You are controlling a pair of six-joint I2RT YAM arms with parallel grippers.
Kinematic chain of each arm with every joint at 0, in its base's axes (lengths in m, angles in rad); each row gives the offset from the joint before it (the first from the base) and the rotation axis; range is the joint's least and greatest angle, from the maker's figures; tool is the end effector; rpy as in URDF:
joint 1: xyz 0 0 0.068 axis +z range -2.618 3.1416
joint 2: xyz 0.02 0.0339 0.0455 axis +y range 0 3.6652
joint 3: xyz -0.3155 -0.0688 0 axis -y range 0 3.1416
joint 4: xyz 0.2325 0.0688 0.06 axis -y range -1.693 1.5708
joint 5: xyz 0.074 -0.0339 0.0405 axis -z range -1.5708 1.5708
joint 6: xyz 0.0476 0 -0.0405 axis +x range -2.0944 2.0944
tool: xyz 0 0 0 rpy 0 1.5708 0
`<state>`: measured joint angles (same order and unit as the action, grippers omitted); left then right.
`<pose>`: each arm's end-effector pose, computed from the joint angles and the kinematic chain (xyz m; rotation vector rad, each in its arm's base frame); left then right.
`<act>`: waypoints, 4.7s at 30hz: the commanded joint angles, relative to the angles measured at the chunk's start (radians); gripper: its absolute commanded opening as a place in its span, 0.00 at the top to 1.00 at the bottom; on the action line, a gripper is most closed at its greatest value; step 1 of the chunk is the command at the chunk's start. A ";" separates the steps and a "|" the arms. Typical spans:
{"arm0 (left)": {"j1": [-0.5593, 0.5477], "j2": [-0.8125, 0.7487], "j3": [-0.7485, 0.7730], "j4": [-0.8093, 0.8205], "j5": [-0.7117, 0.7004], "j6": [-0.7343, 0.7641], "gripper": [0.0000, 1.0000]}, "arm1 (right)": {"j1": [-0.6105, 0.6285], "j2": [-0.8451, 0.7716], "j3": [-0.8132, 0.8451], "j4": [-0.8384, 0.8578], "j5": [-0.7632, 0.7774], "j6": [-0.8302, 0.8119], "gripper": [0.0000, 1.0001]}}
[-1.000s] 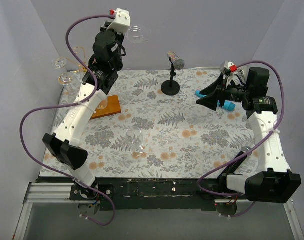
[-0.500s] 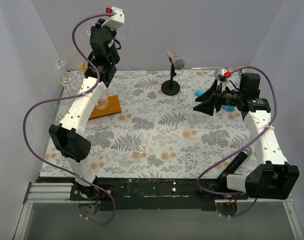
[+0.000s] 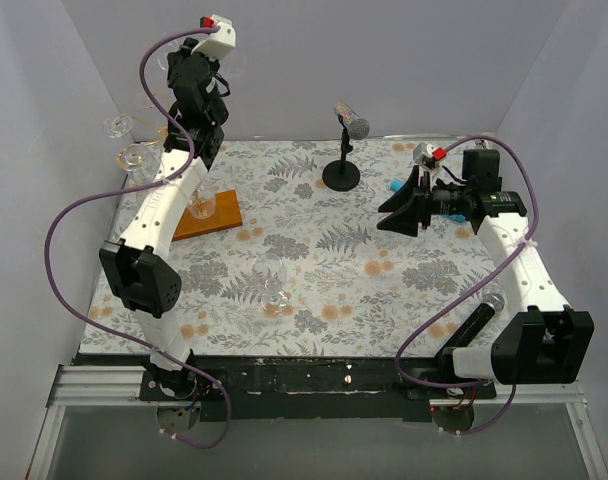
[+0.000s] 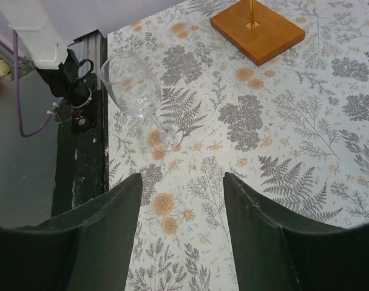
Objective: Place the wine glass upside down on the wine glass rack
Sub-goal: Turn the wine glass upside down at the wine rack.
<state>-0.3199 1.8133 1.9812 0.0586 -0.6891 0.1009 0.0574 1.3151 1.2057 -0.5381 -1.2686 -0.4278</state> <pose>0.4109 -0.1043 0.5426 -0.2968 1.3705 0.2804 0.2452 0.0596 0.3998 -1.0617 1.5739 1.1259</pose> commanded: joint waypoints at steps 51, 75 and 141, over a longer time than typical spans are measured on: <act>0.130 -0.101 -0.142 -0.198 0.197 0.051 1.00 | 0.016 0.156 0.143 -0.467 -0.156 -0.427 0.39; 0.073 -0.152 -0.136 -0.281 0.250 0.022 1.00 | 0.016 0.154 0.140 -0.459 -0.150 -0.427 0.39; 0.111 -0.095 -0.148 -0.217 0.275 0.023 0.93 | 0.016 0.154 0.137 -0.477 -0.156 -0.447 0.38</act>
<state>-0.2218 1.7985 1.8389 -0.2089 -0.4160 0.1402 0.0685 1.4757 1.3071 -0.9962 -1.3945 -0.8623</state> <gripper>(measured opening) 0.062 0.614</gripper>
